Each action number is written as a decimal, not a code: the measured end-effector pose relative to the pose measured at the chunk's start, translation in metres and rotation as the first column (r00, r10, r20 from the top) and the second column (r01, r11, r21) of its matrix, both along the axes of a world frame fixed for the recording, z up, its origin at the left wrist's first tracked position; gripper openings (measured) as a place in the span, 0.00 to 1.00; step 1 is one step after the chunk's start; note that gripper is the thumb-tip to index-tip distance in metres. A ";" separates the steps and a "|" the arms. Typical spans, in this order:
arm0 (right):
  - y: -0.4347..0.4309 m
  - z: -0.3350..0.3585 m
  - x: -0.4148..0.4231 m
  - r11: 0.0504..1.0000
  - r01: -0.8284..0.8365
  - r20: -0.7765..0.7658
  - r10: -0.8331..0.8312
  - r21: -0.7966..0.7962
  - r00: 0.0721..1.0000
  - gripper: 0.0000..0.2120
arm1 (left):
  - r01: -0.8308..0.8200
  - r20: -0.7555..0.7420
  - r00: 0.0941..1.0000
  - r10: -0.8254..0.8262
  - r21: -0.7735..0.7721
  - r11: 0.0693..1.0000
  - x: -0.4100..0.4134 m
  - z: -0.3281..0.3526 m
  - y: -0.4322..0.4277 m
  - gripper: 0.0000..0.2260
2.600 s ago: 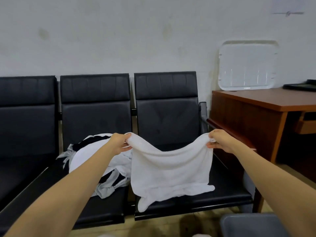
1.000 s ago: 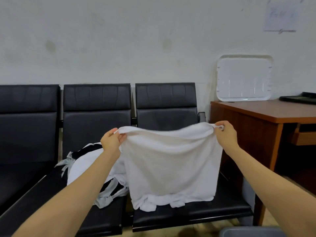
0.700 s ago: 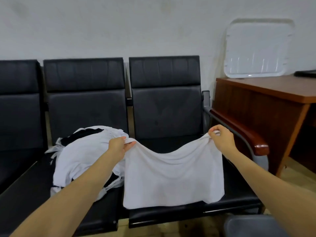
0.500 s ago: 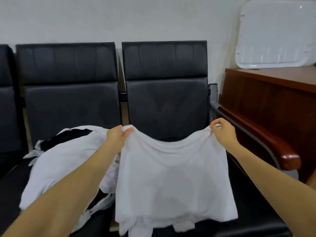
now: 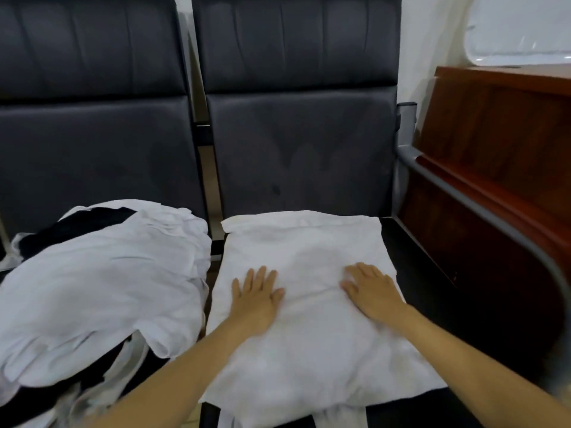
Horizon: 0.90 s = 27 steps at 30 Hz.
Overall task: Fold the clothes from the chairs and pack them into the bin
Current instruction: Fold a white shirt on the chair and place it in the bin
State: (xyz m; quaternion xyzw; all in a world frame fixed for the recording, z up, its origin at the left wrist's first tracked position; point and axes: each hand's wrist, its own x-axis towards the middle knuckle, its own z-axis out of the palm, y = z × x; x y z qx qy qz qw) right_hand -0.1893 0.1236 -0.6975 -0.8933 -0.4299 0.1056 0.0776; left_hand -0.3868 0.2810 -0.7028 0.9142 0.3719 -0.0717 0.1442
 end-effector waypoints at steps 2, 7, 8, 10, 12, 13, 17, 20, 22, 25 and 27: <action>-0.016 -0.009 -0.005 0.997 0.010 0.008 -0.010 -0.076 1.000 0.28 | -0.032 -0.004 0.999 0.032 0.044 0.999 -0.004 -0.006 -0.015 0.27; -0.046 -0.011 0.000 0.998 0.010 0.002 -0.010 -0.065 1.000 0.28 | -0.010 -0.059 0.998 0.009 -0.023 1.000 -0.009 -0.005 -0.039 0.29; -0.049 -0.009 0.000 0.999 -0.010 -0.032 0.008 -0.050 0.999 0.28 | -0.008 0.001 1.000 0.008 -0.061 0.998 -0.010 -0.003 -0.035 0.28; -0.052 0.001 0.001 0.996 0.026 -0.099 -0.017 0.090 0.995 0.27 | -0.062 0.292 0.951 0.099 -0.131 0.989 -0.018 0.003 -0.023 0.21; -0.056 0.015 0.001 0.957 0.160 -0.064 -0.149 0.242 0.987 0.26 | -0.174 0.476 0.860 0.184 -0.065 0.983 -0.033 0.012 -0.011 0.18; -0.059 0.023 0.001 0.943 0.239 -0.031 -0.238 0.230 0.971 0.27 | -0.225 0.454 0.867 0.204 -0.009 0.974 -0.042 0.016 -0.006 0.19; -0.074 0.037 0.011 0.894 0.426 -0.119 -0.442 -0.139 0.889 0.29 | -0.319 0.041 0.946 0.323 -0.068 0.945 -0.069 0.026 0.001 0.25; -0.076 0.039 0.018 0.921 0.377 -0.206 -0.390 -0.100 0.897 0.09 | -0.276 0.041 0.958 0.282 -0.123 0.953 -0.073 0.032 0.005 0.15; -0.074 0.050 0.022 0.914 0.406 -0.329 -0.381 0.007 0.864 0.08 | -0.275 0.112 0.949 0.294 -0.159 0.948 -0.070 0.043 0.007 0.15; -0.076 0.082 0.024 0.872 0.481 -0.629 -0.326 0.088 0.706 0.09 | -0.289 0.321 0.811 0.490 -0.509 0.811 -0.062 0.061 0.014 0.13; -0.072 0.101 0.033 0.861 0.490 -0.750 -0.232 0.138 0.620 0.09 | -0.187 0.352 0.736 0.578 -0.715 0.674 -0.058 0.079 0.017 0.10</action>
